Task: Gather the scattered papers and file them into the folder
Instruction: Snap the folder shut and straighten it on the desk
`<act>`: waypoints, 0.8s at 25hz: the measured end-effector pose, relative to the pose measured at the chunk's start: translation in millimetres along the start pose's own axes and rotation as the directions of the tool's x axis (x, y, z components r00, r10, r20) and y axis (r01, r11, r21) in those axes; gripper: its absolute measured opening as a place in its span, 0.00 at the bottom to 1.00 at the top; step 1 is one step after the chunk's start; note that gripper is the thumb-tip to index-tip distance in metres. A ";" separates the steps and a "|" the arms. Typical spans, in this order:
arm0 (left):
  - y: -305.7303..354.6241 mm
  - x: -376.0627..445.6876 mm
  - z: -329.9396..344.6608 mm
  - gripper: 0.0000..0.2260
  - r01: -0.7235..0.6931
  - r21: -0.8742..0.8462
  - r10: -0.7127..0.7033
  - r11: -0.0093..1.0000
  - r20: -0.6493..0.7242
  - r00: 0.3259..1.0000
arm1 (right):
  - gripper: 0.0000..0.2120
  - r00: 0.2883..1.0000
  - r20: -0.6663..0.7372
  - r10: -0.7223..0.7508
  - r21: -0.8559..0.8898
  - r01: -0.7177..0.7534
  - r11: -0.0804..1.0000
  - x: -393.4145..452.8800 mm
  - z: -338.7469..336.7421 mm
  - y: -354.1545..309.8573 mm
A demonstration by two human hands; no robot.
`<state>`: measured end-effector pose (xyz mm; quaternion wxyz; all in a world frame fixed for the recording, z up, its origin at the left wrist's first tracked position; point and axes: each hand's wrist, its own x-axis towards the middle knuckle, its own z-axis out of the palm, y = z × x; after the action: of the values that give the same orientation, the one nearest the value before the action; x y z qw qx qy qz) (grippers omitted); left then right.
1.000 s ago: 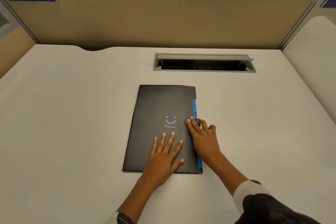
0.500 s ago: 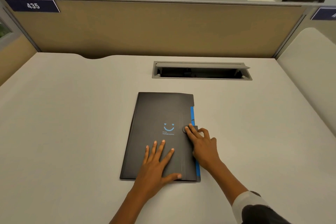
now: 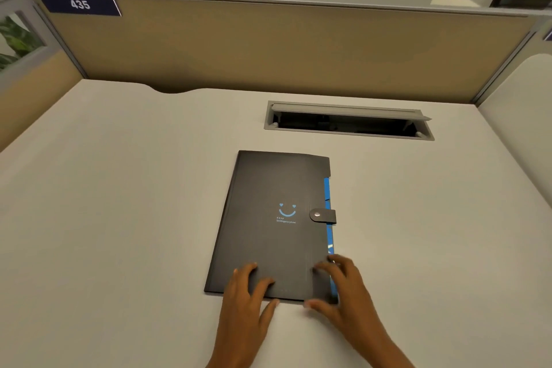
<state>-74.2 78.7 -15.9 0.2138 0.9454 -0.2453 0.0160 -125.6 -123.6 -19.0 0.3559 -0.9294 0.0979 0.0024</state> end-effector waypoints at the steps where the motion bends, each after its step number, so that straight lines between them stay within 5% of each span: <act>1: -2.1 -3.6 -2.5 0.21 0.030 -0.031 -0.031 0.999 -0.045 0.998 | 0.31 0.998 0.055 -0.012 -0.045 0.015 0.999 -4.6 7.0 -1.3; 4: -10.8 -1.6 -8.2 0.29 0.121 -0.022 -0.123 0.992 -0.131 0.984 | 0.28 0.993 0.116 -0.028 -0.104 0.040 0.994 11.9 10.6 -8.8; 10: -34.3 28.6 -26.6 0.33 0.380 0.056 -0.382 0.923 0.020 0.924 | 0.25 0.985 0.125 -0.115 -0.008 0.117 0.993 74.1 11.7 -42.8; 15: -70.4 78.2 -31.8 0.45 0.479 0.029 -0.480 0.877 -0.001 0.877 | 0.24 0.936 0.123 -0.328 -0.321 0.351 0.880 117.5 31.5 -72.8; 20: -117.2 119.0 -26.2 0.54 0.508 0.045 -0.503 0.860 -0.091 0.860 | 0.28 0.924 0.228 -0.308 -0.329 0.370 0.869 167.5 45.2 -93.8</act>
<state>87.5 127.5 -22.5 0.1877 0.9820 0.0201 0.0036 58.9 -55.7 -3.2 0.1783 -0.9782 -0.0997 0.0360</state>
